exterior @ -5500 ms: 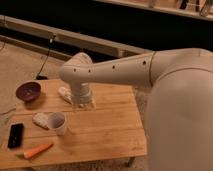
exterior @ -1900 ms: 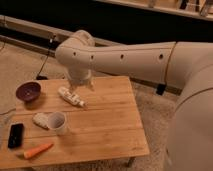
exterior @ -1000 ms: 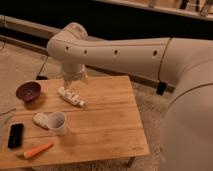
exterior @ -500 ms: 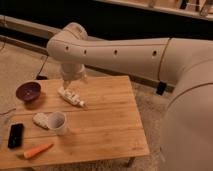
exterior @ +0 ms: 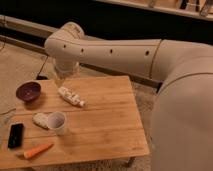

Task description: Place the white sponge in the ceramic bowl

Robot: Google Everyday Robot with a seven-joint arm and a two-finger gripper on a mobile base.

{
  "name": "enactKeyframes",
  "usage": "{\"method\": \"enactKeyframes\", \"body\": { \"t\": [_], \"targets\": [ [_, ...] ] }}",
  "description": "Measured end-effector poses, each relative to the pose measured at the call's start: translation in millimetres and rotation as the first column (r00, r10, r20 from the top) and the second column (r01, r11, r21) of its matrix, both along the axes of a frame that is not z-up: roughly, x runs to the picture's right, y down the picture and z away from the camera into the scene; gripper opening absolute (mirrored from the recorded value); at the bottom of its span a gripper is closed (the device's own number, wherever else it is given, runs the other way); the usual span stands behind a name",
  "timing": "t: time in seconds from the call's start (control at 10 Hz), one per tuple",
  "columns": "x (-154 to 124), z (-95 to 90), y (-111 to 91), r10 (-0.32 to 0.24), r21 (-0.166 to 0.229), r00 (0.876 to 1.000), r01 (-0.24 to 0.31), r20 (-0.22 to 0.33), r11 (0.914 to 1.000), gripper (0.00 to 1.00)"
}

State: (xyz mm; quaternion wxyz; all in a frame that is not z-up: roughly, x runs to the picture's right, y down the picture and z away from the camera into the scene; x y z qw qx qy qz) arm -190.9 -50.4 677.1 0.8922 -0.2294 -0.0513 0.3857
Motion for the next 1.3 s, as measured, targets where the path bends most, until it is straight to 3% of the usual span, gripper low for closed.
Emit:
{"method": "enactKeyframes", "body": {
  "t": [0.1, 0.3, 0.7, 1.0, 1.3],
  "targets": [
    [-11, 6.3, -6, -0.079, 0.032, 0.996, 0.077, 0.046, 0.9965, 0.65],
    [-23, 11.8, -12, -0.151, 0.067, 0.985, 0.146, 0.087, 0.987, 0.65],
    [-26, 13.6, -14, -0.175, 0.081, 0.98, 0.167, 0.098, 0.9826, 0.65],
    [-64, 15.2, -3, -0.267, 0.087, 0.956, 0.257, 0.125, 0.9624, 0.65],
    [-100, 13.1, 8, -0.358, 0.087, 0.922, 0.348, 0.148, 0.9334, 0.65]
  ]
}}
